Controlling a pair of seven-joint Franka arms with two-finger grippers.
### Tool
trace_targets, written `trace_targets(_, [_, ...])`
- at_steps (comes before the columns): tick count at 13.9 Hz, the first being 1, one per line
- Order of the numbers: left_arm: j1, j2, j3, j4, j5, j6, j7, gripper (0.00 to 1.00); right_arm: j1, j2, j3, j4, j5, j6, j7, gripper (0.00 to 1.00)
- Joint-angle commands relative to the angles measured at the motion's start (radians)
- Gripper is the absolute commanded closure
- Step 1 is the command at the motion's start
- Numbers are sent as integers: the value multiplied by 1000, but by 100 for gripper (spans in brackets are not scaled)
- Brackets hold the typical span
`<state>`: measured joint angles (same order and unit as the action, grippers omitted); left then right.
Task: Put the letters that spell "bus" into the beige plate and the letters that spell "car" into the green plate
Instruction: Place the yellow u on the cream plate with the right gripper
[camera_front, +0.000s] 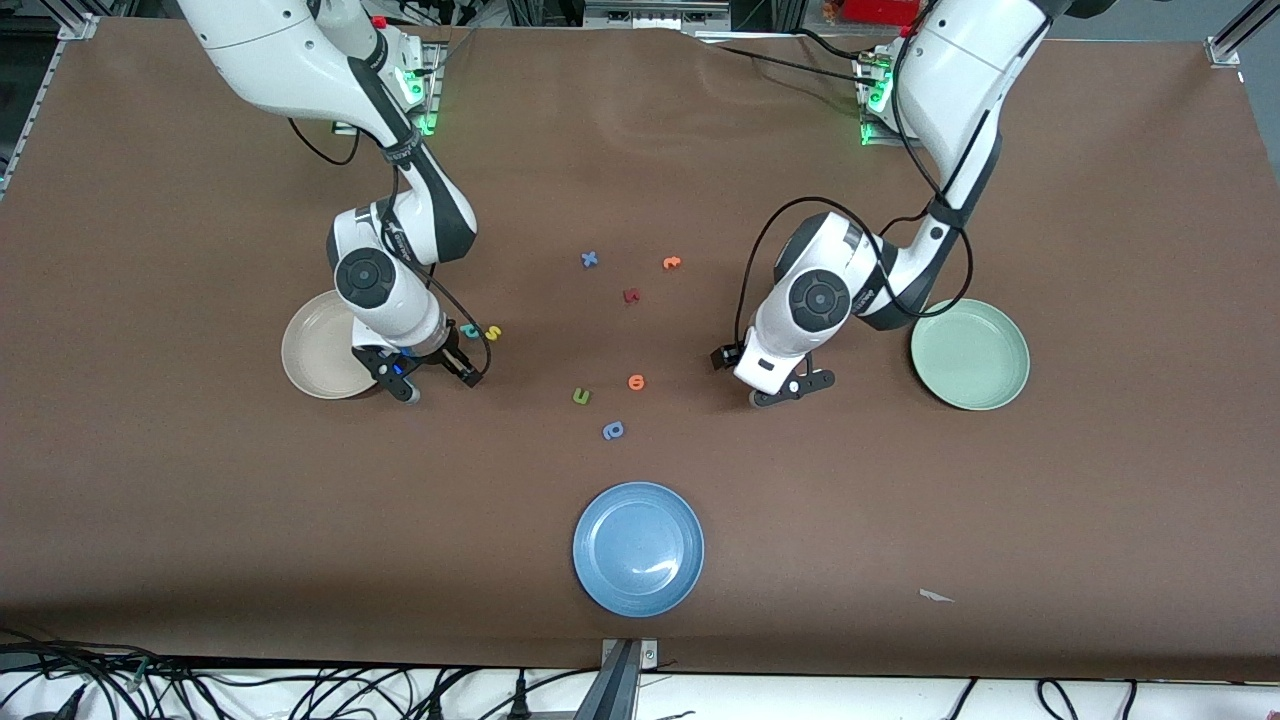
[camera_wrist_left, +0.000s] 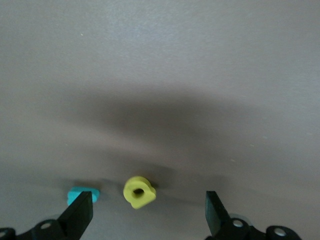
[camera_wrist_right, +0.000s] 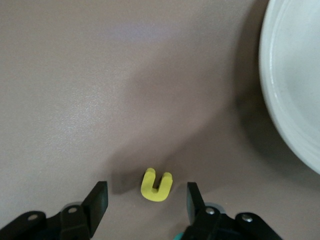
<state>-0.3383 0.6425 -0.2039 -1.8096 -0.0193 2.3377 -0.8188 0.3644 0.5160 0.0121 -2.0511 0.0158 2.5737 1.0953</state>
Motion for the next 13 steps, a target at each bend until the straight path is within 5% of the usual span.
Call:
trace_targets(1, [-11, 9, 9, 7, 42, 8, -34, 1, 5, 1, -8, -14, -22, 17, 25, 32])
trace_targets(9, [-22, 39, 9, 15, 42, 57, -132, 11, 2, 16, -9, -4, -20, 17, 23, 69])
trace_targets(13, [-22, 48, 8, 16, 42, 58, -157, 27, 5, 3, -11, 9, -20, 3, 17, 85])
